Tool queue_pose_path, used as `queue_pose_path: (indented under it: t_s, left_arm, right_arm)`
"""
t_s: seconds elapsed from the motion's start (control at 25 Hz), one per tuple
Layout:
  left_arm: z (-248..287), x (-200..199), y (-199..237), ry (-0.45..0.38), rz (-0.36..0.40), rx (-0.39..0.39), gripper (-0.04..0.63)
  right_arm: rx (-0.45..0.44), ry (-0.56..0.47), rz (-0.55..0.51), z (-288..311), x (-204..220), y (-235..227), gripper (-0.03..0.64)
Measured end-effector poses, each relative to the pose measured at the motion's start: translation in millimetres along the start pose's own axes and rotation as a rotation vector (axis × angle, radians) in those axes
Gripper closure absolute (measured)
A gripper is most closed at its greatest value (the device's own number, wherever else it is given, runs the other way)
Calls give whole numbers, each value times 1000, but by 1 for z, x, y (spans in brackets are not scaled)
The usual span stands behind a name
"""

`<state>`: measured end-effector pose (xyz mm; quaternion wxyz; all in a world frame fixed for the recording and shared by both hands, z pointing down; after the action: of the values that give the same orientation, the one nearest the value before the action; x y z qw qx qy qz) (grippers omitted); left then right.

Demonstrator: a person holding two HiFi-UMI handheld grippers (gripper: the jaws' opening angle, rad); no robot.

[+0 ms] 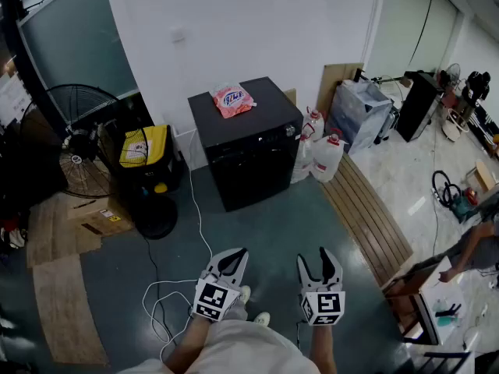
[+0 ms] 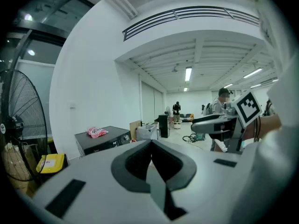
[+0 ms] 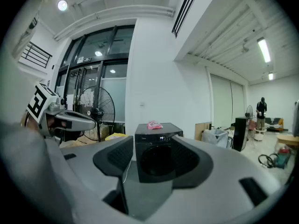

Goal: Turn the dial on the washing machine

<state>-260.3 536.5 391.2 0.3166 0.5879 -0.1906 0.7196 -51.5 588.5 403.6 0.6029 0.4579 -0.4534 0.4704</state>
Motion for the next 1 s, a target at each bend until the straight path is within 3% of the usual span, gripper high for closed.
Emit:
queue_pose_path:
  t_s: [0.44, 0.68, 1.0]
  left_arm:
    - [19, -5, 1, -14, -1, -42, 583]
    - [45, -6, 25, -20, -19, -42, 584]
    - [96, -18, 81, -24, -30, 13, 583]
  right_arm:
    - [-32, -12, 31, 17, 4, -11, 331]
    - [-43, -9, 15, 55, 1, -16, 334]
    - [0, 28, 3, 123, -7, -25, 348]
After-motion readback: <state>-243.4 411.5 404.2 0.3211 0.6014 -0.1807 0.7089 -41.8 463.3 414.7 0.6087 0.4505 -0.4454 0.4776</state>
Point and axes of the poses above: the fingertips, and each gripper's own axes: z forward along the fingers, y to its left, x out of its underside, the point moved 4 cm from there along -z, backward along the fingers, and after that the axes turned 8 degrees about -z, right-handed, at the moved point
